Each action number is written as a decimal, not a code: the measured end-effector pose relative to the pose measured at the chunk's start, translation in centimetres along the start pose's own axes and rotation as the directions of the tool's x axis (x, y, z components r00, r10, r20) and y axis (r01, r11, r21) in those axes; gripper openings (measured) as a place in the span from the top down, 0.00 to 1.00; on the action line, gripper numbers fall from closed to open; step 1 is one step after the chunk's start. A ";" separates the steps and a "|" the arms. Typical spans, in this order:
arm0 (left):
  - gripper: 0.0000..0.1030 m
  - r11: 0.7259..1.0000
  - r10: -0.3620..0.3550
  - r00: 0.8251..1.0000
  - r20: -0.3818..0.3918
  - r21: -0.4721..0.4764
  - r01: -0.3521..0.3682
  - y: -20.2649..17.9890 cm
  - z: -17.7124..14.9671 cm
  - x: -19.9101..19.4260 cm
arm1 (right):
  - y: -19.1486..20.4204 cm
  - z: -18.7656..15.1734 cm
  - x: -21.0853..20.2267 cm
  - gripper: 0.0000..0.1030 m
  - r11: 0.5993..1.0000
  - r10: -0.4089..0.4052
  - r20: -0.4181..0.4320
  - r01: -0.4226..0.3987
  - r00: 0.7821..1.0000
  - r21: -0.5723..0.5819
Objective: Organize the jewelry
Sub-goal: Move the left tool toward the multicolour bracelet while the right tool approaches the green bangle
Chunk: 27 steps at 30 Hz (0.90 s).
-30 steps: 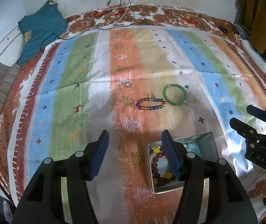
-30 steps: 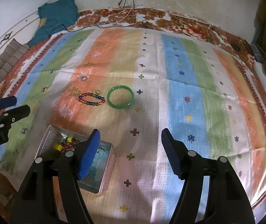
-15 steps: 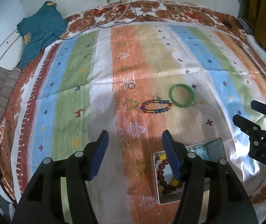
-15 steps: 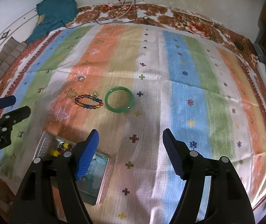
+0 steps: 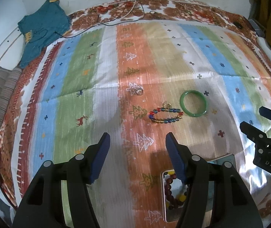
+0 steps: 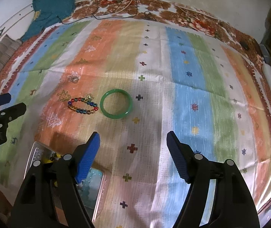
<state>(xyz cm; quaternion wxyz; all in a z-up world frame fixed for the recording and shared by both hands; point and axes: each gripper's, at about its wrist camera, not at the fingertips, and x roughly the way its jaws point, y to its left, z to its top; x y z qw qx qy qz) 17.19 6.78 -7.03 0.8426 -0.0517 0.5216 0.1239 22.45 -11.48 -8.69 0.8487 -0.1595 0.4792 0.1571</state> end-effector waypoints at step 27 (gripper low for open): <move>0.40 0.996 -0.012 0.999 -0.047 0.091 0.016 -2.6 3.6 5.5 | -1.1 2.8 5.9 0.27 1.000 -0.007 -0.096 0.010 0.995 0.023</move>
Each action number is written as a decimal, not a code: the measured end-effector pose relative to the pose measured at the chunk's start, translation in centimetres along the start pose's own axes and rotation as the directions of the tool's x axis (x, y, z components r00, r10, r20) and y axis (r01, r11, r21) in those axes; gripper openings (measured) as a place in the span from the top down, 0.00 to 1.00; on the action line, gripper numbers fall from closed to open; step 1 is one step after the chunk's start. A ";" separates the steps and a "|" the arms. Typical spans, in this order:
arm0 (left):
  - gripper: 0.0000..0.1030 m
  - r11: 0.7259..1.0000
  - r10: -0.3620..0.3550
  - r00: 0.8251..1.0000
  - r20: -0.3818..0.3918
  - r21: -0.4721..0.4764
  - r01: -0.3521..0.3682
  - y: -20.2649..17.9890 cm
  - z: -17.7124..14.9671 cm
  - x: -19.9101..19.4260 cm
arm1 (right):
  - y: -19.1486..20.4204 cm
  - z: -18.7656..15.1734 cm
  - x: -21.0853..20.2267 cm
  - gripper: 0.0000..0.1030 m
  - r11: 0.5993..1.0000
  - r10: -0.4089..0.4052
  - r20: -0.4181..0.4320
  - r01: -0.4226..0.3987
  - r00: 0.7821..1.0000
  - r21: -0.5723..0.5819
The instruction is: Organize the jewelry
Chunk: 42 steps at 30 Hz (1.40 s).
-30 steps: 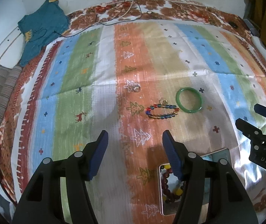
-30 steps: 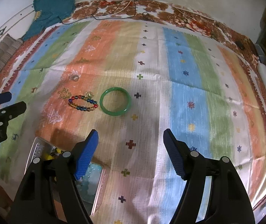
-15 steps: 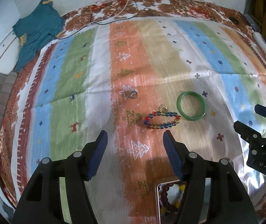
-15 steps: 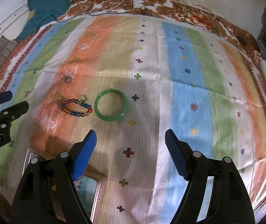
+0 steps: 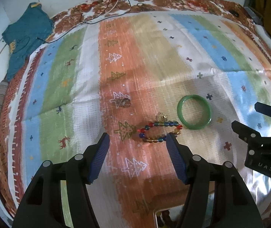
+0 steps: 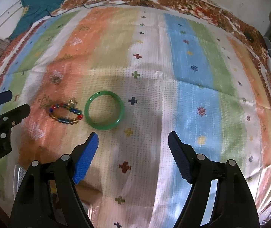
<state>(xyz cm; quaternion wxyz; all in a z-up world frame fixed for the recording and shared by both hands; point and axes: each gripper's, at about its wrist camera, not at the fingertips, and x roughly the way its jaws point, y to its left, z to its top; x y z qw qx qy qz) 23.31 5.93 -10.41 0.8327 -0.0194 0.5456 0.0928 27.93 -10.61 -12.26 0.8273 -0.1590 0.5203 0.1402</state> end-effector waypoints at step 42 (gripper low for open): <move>0.48 0.990 -0.129 0.985 -0.117 0.034 0.134 -1.2 3.0 8.0 | -0.2 2.7 7.4 0.31 1.000 0.001 -0.105 0.001 0.994 0.015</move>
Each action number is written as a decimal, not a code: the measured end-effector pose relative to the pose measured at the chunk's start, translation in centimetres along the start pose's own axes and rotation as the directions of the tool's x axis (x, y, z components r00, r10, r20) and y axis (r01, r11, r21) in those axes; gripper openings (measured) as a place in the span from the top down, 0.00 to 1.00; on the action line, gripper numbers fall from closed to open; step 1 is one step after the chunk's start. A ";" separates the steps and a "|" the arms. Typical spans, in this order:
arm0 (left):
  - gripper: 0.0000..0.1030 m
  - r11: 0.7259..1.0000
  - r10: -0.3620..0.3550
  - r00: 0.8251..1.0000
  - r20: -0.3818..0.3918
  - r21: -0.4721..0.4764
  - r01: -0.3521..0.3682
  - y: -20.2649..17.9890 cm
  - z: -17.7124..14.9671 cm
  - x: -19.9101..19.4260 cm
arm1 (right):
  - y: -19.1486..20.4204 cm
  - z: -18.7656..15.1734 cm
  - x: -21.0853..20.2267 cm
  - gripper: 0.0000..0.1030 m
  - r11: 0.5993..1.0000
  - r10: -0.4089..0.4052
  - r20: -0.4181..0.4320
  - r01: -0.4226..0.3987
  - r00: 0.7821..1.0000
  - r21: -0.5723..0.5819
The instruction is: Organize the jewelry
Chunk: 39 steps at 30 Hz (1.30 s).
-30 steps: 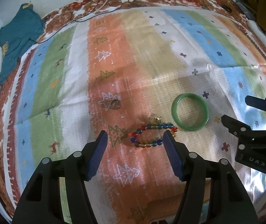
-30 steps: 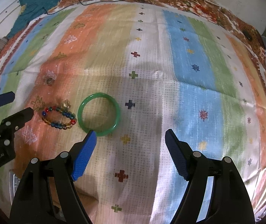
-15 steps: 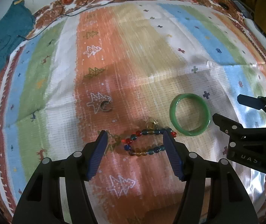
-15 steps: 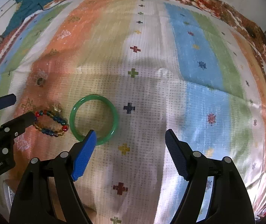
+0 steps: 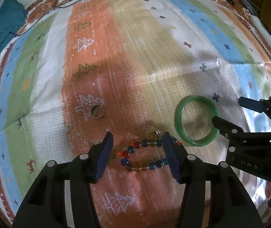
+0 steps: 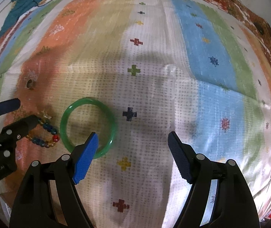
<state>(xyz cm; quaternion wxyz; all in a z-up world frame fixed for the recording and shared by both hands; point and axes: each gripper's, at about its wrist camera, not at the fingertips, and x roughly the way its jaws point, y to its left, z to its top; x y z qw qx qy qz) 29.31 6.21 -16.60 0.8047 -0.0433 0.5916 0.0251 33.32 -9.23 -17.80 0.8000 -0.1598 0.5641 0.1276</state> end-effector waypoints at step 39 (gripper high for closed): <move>0.83 1.000 0.023 1.000 -0.009 0.001 -0.023 -0.2 0.6 -0.7 | 0.4 -0.7 -1.5 0.92 0.998 -0.013 0.060 0.017 0.998 -0.060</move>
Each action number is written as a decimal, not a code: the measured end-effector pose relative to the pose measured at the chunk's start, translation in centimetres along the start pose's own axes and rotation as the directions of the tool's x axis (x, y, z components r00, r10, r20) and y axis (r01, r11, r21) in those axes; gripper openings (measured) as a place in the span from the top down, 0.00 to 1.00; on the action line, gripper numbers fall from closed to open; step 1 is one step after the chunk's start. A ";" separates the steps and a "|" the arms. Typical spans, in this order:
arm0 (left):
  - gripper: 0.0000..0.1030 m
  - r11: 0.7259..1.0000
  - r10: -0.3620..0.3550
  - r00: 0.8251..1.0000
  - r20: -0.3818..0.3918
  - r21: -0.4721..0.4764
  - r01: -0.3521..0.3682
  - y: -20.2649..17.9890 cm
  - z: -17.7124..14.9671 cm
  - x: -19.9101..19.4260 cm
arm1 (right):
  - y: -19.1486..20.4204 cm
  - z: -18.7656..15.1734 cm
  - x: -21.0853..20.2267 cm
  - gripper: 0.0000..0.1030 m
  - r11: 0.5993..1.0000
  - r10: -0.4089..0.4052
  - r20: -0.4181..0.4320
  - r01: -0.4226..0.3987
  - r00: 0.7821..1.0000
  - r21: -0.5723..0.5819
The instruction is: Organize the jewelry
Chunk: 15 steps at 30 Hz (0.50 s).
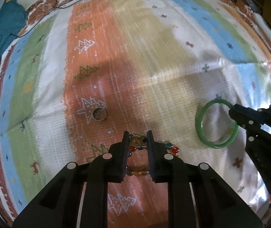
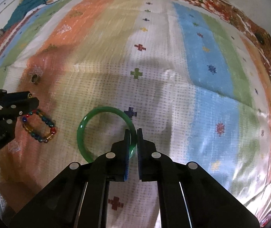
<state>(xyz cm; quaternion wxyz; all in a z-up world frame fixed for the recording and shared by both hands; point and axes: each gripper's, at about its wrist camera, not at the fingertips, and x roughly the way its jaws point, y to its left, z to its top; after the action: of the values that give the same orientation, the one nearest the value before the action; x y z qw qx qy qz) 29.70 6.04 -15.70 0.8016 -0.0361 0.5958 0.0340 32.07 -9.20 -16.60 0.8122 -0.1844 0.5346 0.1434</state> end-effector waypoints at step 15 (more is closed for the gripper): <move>0.83 0.999 -0.043 0.995 0.095 -0.011 0.044 -0.6 -2.3 -5.6 | 0.4 -1.3 -5.8 0.92 1.000 -0.010 0.106 0.009 0.994 0.005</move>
<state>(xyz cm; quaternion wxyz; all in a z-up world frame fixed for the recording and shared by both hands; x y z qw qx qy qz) 25.99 5.19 -10.98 0.8292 -0.0528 0.5560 0.0222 28.61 -9.67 -11.73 0.8406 -0.1769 0.4902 0.1479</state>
